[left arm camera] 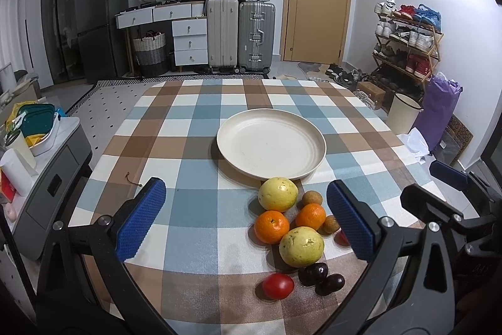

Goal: Organize fruits
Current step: 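Lower the left gripper onto the red tomato and close it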

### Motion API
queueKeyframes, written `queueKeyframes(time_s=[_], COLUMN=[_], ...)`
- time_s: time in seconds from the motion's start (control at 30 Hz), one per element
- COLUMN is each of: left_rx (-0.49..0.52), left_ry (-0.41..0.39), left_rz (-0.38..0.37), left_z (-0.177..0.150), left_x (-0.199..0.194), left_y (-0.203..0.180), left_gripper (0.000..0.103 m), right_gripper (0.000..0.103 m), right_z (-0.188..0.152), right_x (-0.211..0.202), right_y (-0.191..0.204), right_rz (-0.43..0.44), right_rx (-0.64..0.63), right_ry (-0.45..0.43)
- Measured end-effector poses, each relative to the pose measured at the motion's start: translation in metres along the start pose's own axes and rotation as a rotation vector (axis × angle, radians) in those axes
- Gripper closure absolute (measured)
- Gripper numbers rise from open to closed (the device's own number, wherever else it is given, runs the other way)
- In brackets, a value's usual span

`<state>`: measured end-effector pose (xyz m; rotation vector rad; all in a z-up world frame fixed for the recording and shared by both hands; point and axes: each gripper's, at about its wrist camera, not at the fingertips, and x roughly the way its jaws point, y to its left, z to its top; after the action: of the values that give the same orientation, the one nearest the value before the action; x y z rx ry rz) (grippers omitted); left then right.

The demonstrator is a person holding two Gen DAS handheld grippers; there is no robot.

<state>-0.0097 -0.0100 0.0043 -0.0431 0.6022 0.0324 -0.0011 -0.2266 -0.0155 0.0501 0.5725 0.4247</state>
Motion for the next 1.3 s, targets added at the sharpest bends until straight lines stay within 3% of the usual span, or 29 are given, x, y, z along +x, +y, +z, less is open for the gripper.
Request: queueKeyframes(time_s=[0.5,1.3], left_rx=[-0.008,-0.005], left_ry=[0.035,0.267], left_rz=[-0.020,-0.137], left_z=[-0.013,-0.067], left_x=[0.011,0.057], left_y=[0.006,0.020], left_gripper=[0.001,0.001], right_gripper=[0.000,0.000], right_z=[-0.006,-0.013], right_x=[-0.001,0.003], right_y=[-0.003,-0.011], right_rz=[0.011,-0.014], right_rx=[0.004,0.017], right_ry=[0.002,0.027])
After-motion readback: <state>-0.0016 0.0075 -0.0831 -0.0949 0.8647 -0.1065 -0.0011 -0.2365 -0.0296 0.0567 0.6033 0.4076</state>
